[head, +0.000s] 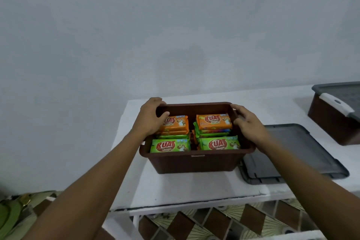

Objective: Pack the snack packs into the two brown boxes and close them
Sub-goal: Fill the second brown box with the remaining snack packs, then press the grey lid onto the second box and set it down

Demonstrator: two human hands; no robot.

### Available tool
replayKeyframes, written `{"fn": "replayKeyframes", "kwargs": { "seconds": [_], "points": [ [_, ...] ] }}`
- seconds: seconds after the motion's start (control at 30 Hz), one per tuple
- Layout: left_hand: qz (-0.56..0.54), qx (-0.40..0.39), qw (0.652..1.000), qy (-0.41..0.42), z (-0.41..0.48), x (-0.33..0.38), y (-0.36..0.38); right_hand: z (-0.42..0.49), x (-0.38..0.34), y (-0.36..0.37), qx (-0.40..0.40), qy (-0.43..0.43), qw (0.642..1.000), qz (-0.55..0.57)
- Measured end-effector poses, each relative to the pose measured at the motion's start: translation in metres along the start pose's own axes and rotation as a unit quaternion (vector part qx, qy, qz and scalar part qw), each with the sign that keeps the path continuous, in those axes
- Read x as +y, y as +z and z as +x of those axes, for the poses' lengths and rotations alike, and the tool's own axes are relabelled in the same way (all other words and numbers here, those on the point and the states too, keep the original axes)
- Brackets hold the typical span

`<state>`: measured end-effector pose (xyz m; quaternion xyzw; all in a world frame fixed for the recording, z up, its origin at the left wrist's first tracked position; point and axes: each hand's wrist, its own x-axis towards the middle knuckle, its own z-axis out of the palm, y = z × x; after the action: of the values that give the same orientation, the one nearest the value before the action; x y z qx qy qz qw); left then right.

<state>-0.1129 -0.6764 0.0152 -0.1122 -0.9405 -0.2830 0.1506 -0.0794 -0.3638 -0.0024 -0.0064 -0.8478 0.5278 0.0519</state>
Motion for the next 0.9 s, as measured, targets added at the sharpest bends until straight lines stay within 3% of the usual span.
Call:
{"fn": "replayKeyframes", "kwargs": {
  "seconds": [0.2, 0.3, 0.37, 0.5, 0.63, 0.73, 0.9],
  "points": [
    [0.086, -0.089, 0.990, 0.074, 0.001, 0.027, 0.006, -0.007, 0.011, -0.009, 0.035, 0.016, 0.999, 0.011],
    [0.071, -0.098, 0.983, 0.137, -0.002, 0.068, 0.024, -0.023, 0.045, -0.036, 0.024, 0.003, 0.993, -0.114],
    [0.057, -0.099, 0.979, 0.168, -0.004, 0.100, 0.040, -0.038, 0.076, -0.060, -0.018, 0.020, 0.973, -0.228],
    [-0.001, -0.083, 0.968, 0.236, -0.012, 0.167, 0.079, -0.079, 0.130, -0.104, -0.062, 0.027, 0.890, -0.451],
    [-0.022, -0.119, 0.943, 0.311, -0.036, 0.228, 0.123, -0.107, 0.139, -0.128, -0.030, 0.017, 0.875, -0.483],
    [0.086, -0.140, 0.939, 0.301, -0.051, 0.244, 0.149, -0.116, 0.139, -0.141, 0.004, 0.033, 0.872, -0.488],
    [0.263, -0.137, 0.931, 0.215, -0.057, 0.260, 0.163, -0.127, 0.154, -0.174, 0.063, 0.169, 0.881, -0.437]
  ]
}}
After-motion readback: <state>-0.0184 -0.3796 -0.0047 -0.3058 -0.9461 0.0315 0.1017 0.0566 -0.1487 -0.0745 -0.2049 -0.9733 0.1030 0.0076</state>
